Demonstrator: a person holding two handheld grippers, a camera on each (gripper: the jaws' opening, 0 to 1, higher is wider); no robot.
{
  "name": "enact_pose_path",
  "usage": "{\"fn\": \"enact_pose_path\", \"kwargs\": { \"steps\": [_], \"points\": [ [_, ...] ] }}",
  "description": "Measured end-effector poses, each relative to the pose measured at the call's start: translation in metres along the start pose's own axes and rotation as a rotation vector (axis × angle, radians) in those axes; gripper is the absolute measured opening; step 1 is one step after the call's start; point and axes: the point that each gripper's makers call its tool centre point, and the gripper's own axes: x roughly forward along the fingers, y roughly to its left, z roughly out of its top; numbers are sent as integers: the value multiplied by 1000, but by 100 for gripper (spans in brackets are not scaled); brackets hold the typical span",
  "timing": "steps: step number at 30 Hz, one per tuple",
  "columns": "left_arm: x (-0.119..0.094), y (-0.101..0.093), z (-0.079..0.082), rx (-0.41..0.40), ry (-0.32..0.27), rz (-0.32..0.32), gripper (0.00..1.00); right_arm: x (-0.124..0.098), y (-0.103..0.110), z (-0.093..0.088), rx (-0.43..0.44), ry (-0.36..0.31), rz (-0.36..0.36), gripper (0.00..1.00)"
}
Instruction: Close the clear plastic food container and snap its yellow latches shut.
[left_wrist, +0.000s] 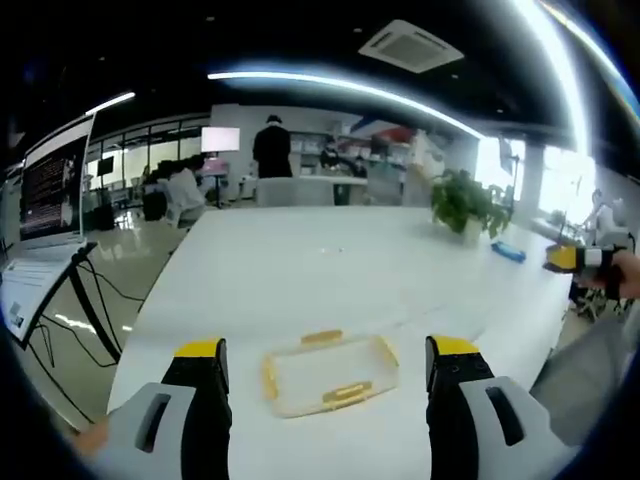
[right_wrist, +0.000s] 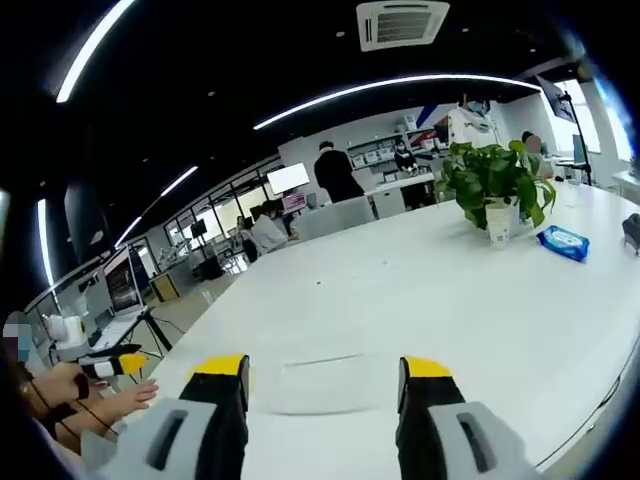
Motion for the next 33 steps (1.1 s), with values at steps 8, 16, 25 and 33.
{"fn": "enact_pose_path", "kwargs": {
  "steps": [8,16,25,33],
  "points": [
    [-3,0,4,0,-12,-2,80,0,4,3,-4,-9,6,59],
    [-8,1,4,-2,-21,3,78,-6,4,-1,-2,-4,6,59],
    [-12,-2,-4,-14,-10,2,77,-7,3,-2,-4,5,10,59],
    [-10,-2,-1,-15,-16,3,76,0,4,2,-4,8,20,58]
  ]
}}
